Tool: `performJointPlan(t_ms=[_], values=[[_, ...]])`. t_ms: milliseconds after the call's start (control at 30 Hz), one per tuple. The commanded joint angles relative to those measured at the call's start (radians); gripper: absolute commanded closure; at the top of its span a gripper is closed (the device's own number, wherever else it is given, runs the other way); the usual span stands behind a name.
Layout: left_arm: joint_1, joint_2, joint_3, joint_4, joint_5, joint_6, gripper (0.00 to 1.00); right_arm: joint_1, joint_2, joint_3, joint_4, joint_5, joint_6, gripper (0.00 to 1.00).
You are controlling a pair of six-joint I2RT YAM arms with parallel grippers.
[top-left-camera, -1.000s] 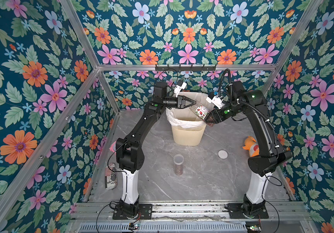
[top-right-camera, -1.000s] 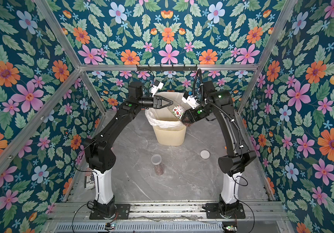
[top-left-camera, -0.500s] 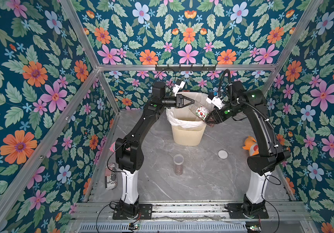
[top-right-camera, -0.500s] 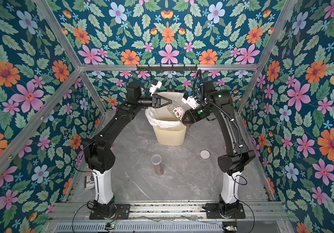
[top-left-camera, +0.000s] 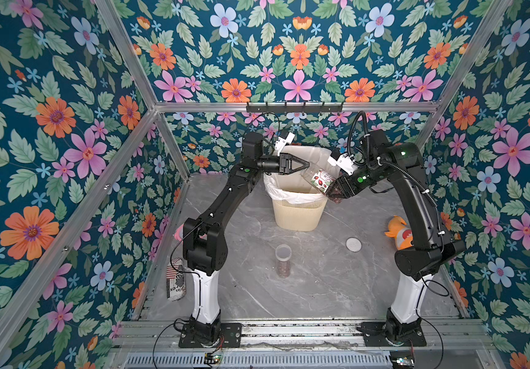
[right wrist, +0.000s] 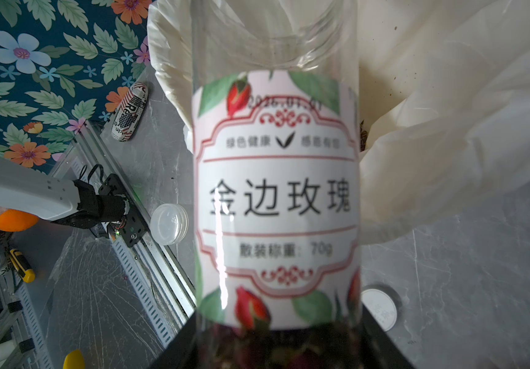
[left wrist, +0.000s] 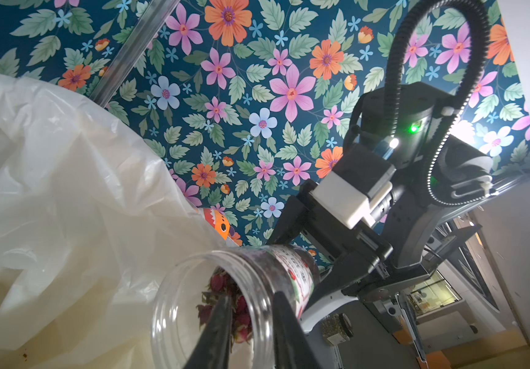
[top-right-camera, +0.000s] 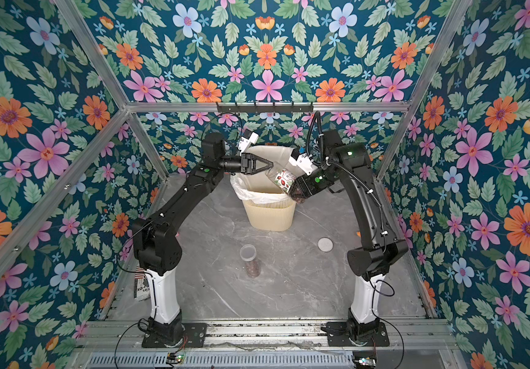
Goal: Empty the moldy dried flower tea in the jars
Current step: Pour the moldy dried flower tea into the trash bin.
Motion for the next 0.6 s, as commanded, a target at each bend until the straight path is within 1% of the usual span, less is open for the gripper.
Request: performJointPlan(t_ms=[0,100,233,467,567], values=[[-0.01,-0.014,-0.028,0.028,0.075,-0.029,0.76,0.004,0.003,-0.007,0.031,-0.06,-0.047,0.6],[-0.019,-0.031,-0.075,0.125,0.095,-0.084,0.78,0.004,0.006,-0.011,0.028,-0.08,-0.056,0.6],[-0.025,-0.034,-0.112,0.248,0.109,-0.173,0.85,0.004,0.009,-0.011,0.024,-0.09,-0.066,0.59],[-0.026,-0.026,-0.118,0.31,0.106,-0.229,0.9,0.004,-0.001,-0.017,0.036,-0.096,-0.069,0.53],[-0.023,-0.026,-0.128,0.321,0.102,-0.238,0.92,0.004,-0.008,-0.026,0.046,-0.092,-0.065,0.47]])
